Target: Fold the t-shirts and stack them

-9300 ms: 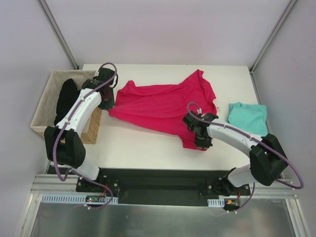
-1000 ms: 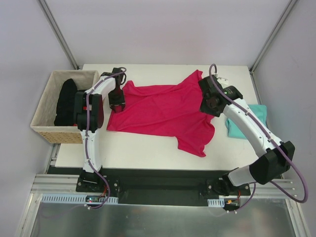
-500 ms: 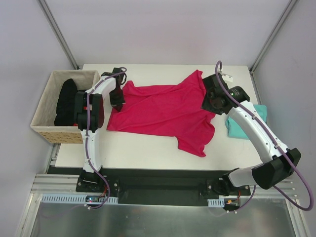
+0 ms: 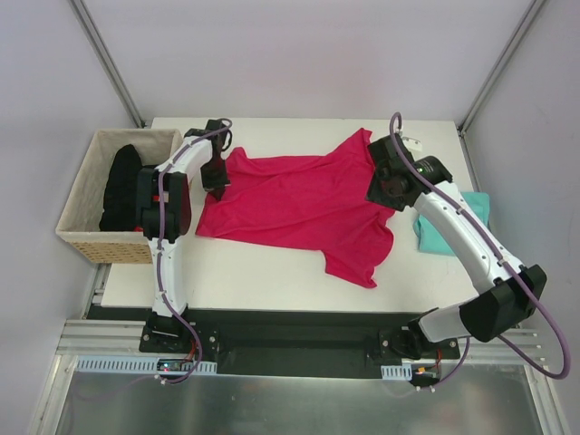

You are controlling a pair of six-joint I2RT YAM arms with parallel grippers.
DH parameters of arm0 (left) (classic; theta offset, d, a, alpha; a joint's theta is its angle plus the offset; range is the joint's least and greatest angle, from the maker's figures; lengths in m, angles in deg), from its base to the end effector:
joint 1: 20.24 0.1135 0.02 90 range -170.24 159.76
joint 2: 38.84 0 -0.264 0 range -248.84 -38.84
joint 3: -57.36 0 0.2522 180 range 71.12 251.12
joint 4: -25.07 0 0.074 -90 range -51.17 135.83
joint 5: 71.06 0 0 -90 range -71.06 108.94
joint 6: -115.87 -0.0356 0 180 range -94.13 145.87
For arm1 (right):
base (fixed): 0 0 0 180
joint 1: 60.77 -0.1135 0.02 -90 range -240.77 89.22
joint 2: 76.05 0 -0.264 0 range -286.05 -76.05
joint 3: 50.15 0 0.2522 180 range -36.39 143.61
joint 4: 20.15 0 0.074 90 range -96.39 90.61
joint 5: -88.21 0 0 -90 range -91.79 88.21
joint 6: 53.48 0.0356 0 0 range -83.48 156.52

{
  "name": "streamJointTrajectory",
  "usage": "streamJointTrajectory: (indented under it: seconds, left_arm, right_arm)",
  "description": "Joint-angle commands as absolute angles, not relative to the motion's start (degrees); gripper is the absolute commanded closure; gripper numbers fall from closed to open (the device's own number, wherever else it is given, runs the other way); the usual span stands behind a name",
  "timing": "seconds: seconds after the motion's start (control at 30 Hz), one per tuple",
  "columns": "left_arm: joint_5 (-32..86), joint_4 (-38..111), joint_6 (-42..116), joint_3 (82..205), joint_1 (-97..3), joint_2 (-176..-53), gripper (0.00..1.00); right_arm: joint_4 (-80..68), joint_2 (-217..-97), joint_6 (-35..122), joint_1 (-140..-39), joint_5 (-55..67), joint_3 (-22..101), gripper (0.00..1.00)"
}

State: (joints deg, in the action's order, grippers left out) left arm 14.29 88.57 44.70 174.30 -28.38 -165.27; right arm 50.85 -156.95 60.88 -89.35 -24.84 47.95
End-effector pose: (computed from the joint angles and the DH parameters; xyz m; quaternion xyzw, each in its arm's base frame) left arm 0.4533 -0.0619 0.1796 -0.0980 0.9833 0.0046 0.1531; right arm 0.2545 0.1228 0.3626 0.0277 0.9330 -0.0343 0.3571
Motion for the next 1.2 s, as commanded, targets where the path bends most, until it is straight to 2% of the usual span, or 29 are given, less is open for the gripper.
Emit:
streamJointTrajectory:
  seconds: [0.0, 0.2, 0.23, 0.3, 0.33, 0.43, 0.47, 0.53, 0.7, 1.17]
  left_arm:
    - [13.14, 89.81, 45.12, 177.73, -27.88, -165.23, 1.00]
    - [12.70, 90.42, 45.30, 179.49, -27.88, -166.54, 1.00]
    - [12.70, 90.60, 45.29, 179.75, -27.80, -166.72, 0.95]
    - [12.52, 90.78, 45.21, 179.76, -27.80, -166.90, 0.74]
    - [12.35, 90.86, 45.21, 179.58, -27.80, -166.90, 0.35]
    - [11.91, 90.86, 45.38, 178.53, -27.80, -166.46, 0.24]
    - [11.73, 90.78, 45.56, 177.83, -27.80, -166.46, 0.12]
    - [11.03, 90.86, 45.82, 176.60, -27.80, -165.67, 0.10]
    - [10.85, 90.86, 46.26, 173.09, -27.71, -162.16, 0.17]
    - [11.20, 84.54, 49.25, 155.86, -27.80, -143.01, 0.16]
  right_arm:
    - [50.83, -157.87, 59.98, -89.16, -23.85, 49.92, 0.54]
    - [50.74, -158.31, 59.81, -89.07, -23.68, 49.57, 0.54]
    - [50.74, -158.40, 59.81, -89.08, -23.67, 49.57, 0.55]
    - [50.83, -158.66, 59.81, -88.99, -23.33, 49.66, 0.54]
    - [50.83, -158.75, 59.81, -89.07, -23.32, 49.66, 0.55]
    - [51.01, -158.75, 59.81, -88.99, -23.15, 49.57, 0.54]
    - [51.01, -158.84, 59.81, -88.99, -23.15, 49.66, 0.54]
    - [50.74, -159.10, 59.90, -89.07, -22.97, 49.66, 0.54]
    - [50.22, -158.93, 59.98, -89.07, -22.18, 49.57, 0.55]
    - [45.13, -158.58, 56.48, -89.08, -23.06, 41.50, 0.54]
